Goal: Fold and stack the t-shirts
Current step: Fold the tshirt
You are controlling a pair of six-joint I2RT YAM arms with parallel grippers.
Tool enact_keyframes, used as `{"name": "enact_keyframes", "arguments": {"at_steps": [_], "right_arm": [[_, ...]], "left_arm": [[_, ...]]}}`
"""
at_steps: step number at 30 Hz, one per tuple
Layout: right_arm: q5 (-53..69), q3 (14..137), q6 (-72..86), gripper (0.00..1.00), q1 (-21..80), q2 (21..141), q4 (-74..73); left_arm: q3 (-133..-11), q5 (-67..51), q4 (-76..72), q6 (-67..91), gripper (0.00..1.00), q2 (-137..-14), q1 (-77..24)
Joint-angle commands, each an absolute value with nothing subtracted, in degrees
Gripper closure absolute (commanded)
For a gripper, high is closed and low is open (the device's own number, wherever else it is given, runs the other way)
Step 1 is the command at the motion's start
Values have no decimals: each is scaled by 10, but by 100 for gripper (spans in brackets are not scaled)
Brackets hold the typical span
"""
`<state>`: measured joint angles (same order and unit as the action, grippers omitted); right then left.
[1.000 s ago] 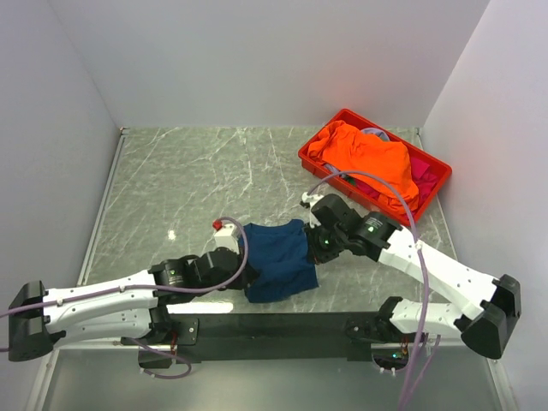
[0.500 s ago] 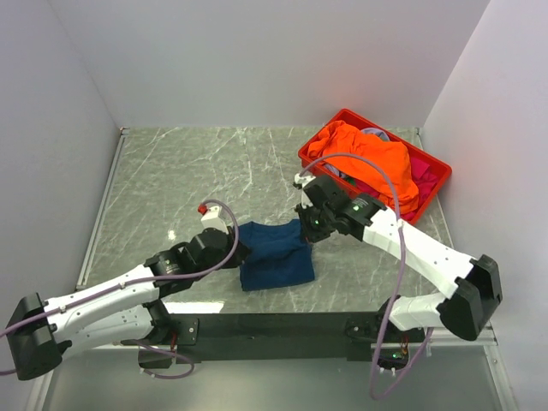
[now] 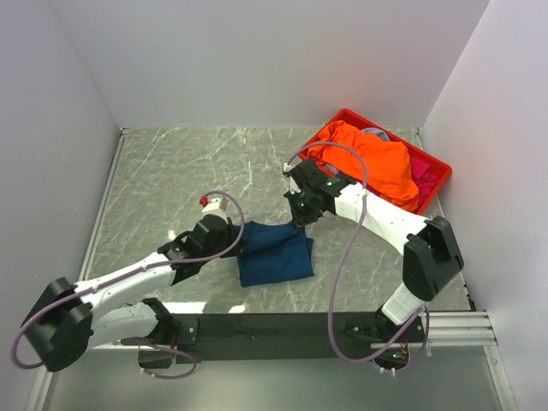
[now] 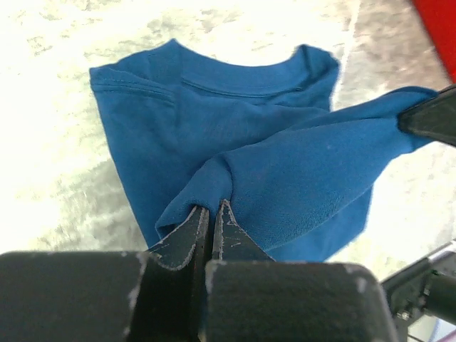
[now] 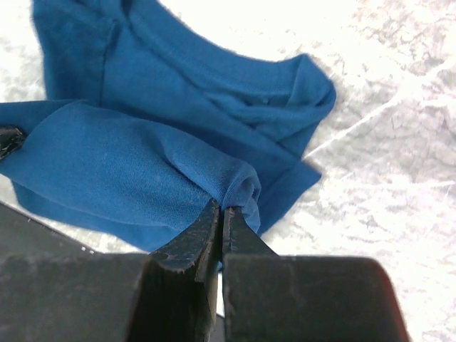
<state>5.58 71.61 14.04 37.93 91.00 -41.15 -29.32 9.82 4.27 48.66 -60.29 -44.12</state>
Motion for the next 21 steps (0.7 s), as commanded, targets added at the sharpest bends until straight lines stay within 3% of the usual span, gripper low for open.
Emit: {"name": "enact_keyframes", "arguments": {"at_steps": [1, 11, 13, 14, 15, 17, 18, 21], "right_arm": [[50, 754, 126, 100, 366, 934, -393], [51, 765, 127, 100, 344, 998, -380], [52, 768, 129, 88, 338, 1005, -376], [49, 772, 127, 77, 333, 1004, -375], [45, 774, 128, 67, 332, 1002, -376], [20, 785, 133, 49, 330, 985, -381], [13, 787, 133, 39, 330, 977, -381], [2, 785, 136, 34, 331, 927, -384]], "left_arm": [[-285, 68, -26, 456, 100, -635, -422], [-297, 67, -75, 438, 99, -722, -397], [-313, 82, -62, 438, 95, -732, -396], [-320, 90, -54, 438, 88, -736, -396], [-326, 102, -33, 439, 65, -736, -396], [-344, 132, -13, 442, 40, -716, -396], [-350, 144, -3, 445, 22, -704, -396], [-361, 180, 37, 446, 11, -651, -396]]}}
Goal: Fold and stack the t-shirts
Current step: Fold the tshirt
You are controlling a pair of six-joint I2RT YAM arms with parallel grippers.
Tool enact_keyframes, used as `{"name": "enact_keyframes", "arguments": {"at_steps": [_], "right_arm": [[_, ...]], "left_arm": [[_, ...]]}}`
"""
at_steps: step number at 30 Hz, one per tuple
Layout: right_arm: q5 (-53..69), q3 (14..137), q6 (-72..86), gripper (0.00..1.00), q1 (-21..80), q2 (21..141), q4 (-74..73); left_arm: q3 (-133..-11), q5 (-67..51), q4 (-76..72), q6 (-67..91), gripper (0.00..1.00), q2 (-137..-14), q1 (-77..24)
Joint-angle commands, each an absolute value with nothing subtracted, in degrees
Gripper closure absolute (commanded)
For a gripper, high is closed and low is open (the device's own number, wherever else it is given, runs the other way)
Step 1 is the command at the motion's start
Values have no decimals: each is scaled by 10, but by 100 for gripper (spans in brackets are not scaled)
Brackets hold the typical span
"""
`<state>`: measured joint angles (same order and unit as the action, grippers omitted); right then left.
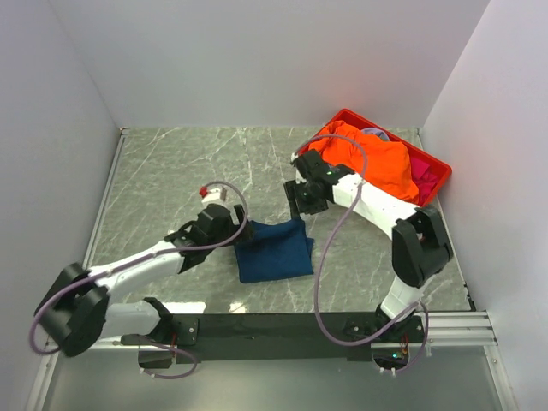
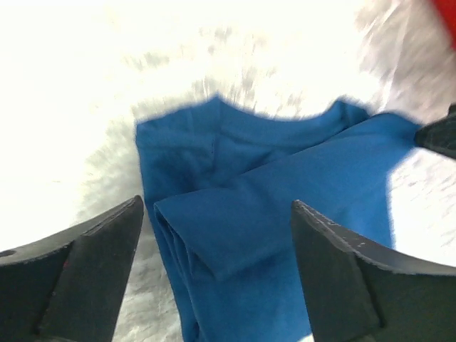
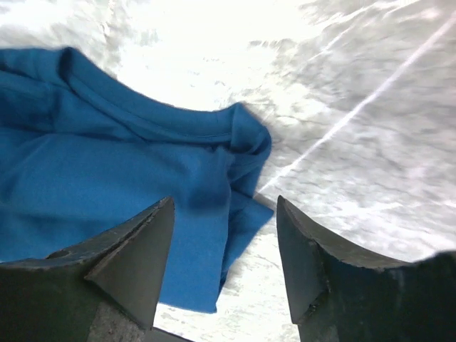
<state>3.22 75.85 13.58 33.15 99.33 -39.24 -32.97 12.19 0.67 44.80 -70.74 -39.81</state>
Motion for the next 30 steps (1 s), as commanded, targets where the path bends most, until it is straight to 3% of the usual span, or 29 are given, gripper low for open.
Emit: {"name": "enact_keyframes", "arguments": {"at_steps": [1, 9, 20, 30], "right_arm": [[2, 774, 139, 33, 331, 912, -382], [91, 677, 167, 37, 381, 817, -329], [162, 664, 176, 40, 414, 967, -272], [140, 659, 185, 40, 411, 1067, -251]], "left_arm": [[-360, 185, 48, 446, 10, -637, -396], [-315, 150, -4, 465, 6, -547, -476], [-294, 130, -142, 506, 6, -703, -598], [-187, 125, -163, 584, 6, -700, -634]]}}
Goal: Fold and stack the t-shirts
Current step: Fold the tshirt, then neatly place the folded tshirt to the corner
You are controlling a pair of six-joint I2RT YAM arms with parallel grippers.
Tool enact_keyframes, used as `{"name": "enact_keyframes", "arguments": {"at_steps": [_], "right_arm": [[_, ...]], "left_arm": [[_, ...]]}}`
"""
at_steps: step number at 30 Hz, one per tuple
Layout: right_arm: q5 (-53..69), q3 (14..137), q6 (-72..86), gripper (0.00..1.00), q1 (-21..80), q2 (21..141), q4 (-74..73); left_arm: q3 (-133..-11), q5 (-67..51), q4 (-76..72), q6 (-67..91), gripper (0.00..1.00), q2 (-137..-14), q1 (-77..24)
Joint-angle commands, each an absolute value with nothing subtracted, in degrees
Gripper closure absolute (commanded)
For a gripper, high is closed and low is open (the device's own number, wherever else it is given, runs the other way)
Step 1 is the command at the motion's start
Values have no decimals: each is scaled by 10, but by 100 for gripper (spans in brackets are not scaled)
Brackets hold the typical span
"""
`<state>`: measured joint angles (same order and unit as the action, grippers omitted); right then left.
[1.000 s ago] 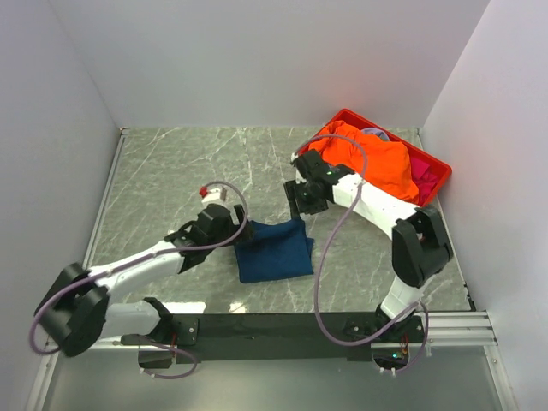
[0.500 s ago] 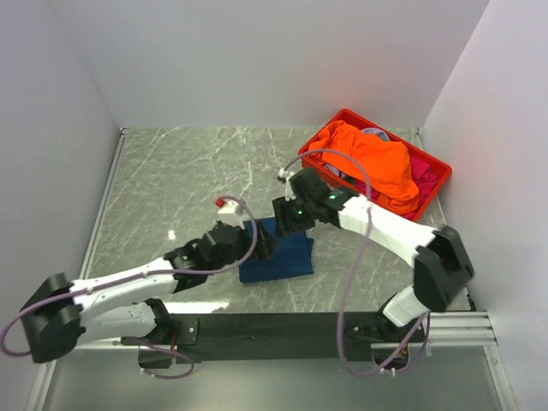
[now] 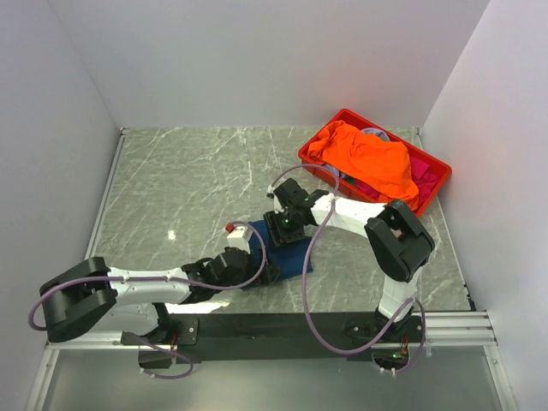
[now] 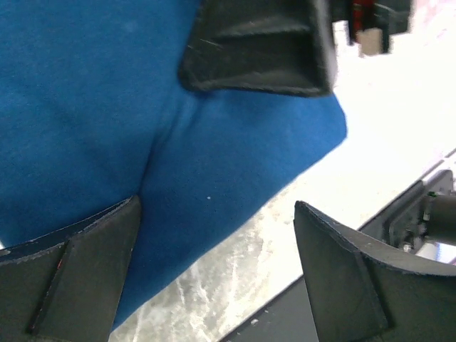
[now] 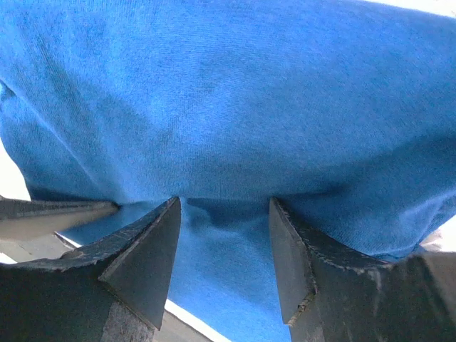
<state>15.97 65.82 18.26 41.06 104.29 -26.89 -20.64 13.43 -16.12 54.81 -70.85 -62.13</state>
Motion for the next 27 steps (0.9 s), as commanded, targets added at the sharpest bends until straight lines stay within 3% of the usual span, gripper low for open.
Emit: {"name": "enact_keyframes", "arguments": {"at_steps": [1, 7, 14, 27], "right_arm": [[136, 656, 187, 40, 410, 1070, -249], [120, 642, 190, 40, 410, 1063, -247], [124, 635, 193, 40, 408, 1067, -238], [120, 621, 192, 40, 409, 1063, -233]], "left_arm": [[-188, 138, -156, 584, 6, -692, -638], [-231, 213, -18, 570, 1, -558, -642], [-232, 262, 126, 668, 1, -528, -619], [-156, 178, 4, 681, 1, -550, -524]]}}
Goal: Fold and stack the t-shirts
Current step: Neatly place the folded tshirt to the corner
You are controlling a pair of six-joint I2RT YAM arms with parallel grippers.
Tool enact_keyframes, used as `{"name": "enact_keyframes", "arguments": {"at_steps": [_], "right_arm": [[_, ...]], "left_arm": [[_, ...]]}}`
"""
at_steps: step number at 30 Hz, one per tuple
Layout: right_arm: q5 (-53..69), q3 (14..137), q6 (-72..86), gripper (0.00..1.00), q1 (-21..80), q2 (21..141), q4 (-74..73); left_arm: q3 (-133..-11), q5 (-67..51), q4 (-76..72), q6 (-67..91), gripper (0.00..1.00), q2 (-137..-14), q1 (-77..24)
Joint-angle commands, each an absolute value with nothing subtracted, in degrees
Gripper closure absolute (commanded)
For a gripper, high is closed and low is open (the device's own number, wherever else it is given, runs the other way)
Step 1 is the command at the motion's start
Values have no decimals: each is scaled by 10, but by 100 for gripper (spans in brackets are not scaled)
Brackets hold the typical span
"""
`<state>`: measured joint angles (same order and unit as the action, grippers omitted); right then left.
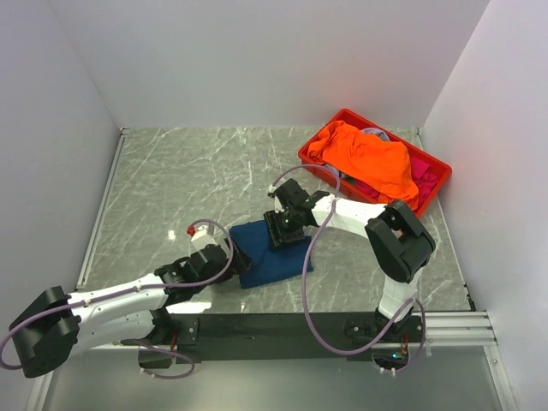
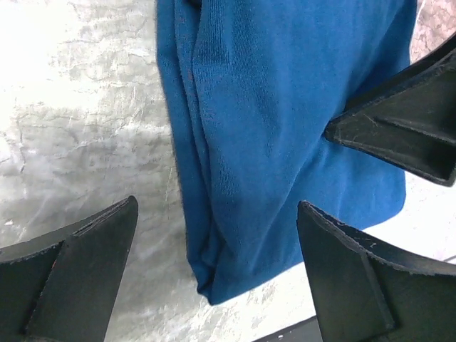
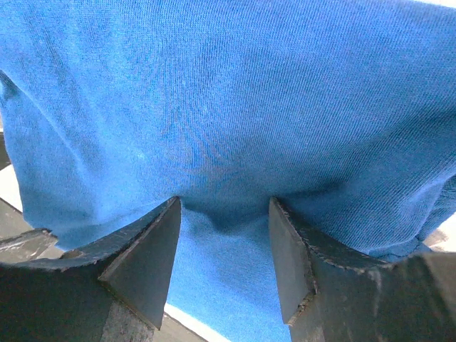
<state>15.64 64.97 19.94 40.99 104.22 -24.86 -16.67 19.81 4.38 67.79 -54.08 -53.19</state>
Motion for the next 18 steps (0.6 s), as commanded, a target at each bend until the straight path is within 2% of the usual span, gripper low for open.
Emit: {"name": "enact_keyframes", "arguments": {"at_steps": [1, 9, 13, 16, 17, 18], "right_arm": [[121, 622, 193, 40, 408, 1063, -230], [121, 621, 192, 40, 407, 1059, -230], [121, 621, 193, 40, 409, 1056, -230], [124, 619, 195, 40, 409, 1053, -229], [123, 618, 195, 40, 409, 1052, -228], [124, 618, 195, 40, 409, 1052, -227]], "left_arm": [[-154, 174, -11, 679, 1, -562, -519], [-131, 130, -121, 689, 1, -641, -512], [-135, 121, -141, 688, 6, -688, -512], [-140, 127, -141, 689, 19, -709, -512], [-141, 134, -138, 689, 30, -713, -512], [-143, 139, -135, 688, 37, -716, -511]]}}
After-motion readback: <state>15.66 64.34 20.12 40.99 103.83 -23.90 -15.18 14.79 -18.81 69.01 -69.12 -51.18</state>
